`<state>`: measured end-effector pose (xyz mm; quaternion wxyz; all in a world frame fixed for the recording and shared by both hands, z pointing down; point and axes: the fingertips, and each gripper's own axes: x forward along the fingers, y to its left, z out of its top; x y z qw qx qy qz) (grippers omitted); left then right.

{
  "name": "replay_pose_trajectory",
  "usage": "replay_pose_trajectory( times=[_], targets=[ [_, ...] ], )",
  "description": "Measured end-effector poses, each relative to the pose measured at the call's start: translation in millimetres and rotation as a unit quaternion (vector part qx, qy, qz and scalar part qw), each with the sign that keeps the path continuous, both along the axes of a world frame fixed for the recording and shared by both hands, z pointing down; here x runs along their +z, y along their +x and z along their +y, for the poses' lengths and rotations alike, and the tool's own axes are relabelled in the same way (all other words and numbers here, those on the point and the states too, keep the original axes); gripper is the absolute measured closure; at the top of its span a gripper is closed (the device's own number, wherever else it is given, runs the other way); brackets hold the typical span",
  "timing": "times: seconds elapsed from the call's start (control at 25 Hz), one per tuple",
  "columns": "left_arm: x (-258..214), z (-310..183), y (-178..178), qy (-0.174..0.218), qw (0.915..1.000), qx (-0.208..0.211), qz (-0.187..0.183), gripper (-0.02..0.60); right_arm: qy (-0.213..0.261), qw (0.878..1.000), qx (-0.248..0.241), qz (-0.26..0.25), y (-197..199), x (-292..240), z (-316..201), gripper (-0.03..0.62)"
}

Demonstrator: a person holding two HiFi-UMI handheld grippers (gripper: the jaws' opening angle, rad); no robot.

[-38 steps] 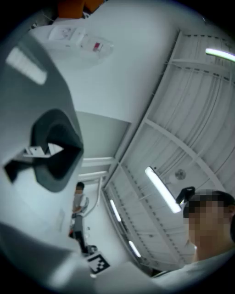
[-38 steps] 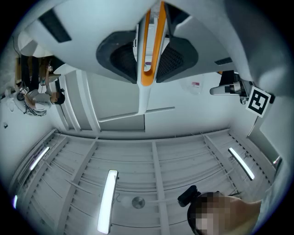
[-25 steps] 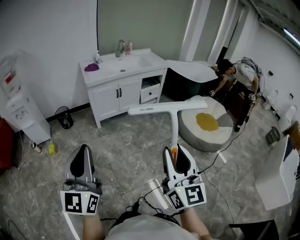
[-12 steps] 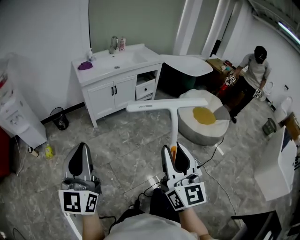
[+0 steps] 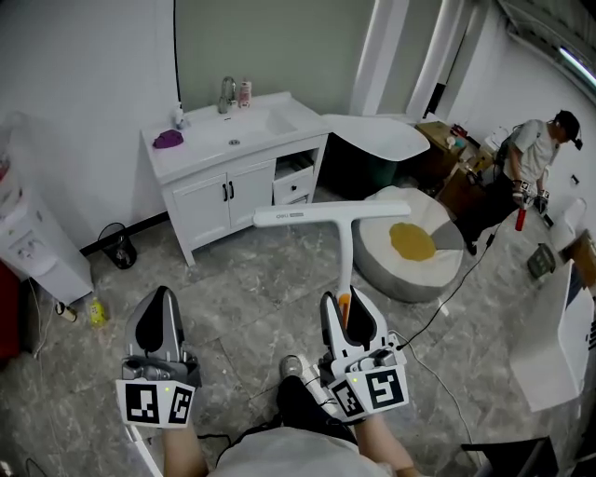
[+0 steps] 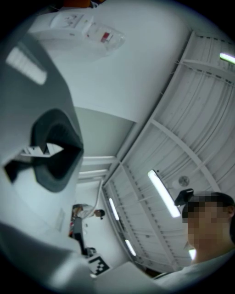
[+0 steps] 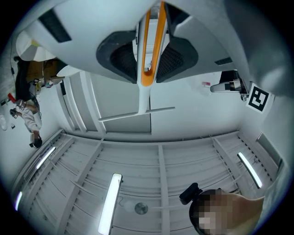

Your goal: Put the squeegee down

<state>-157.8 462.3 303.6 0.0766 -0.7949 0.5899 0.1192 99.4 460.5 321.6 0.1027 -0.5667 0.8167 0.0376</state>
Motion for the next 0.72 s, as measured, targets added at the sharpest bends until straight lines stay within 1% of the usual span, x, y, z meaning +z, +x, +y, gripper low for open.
replay_pose_trajectory(
  times=[0.28,0.44,0.72],
  targets=[
    [-7,-71,4,0.002,0.9994,-0.033,-0.009,0.574,0.007,1.000,-0.024,-0.019,9,-4,-93,0.462],
    [-20,-119,11,0.008,0.9988,-0.047,-0.009,0.574,0.008,0.999,-0.041,-0.019,15,-10,-148,0.463],
    [-30,-203,37,0.019,0.9985,-0.051,-0.008,0.574,0.010,0.998,-0.053,-0.017,38,-16,-234,0.462]
  ],
)
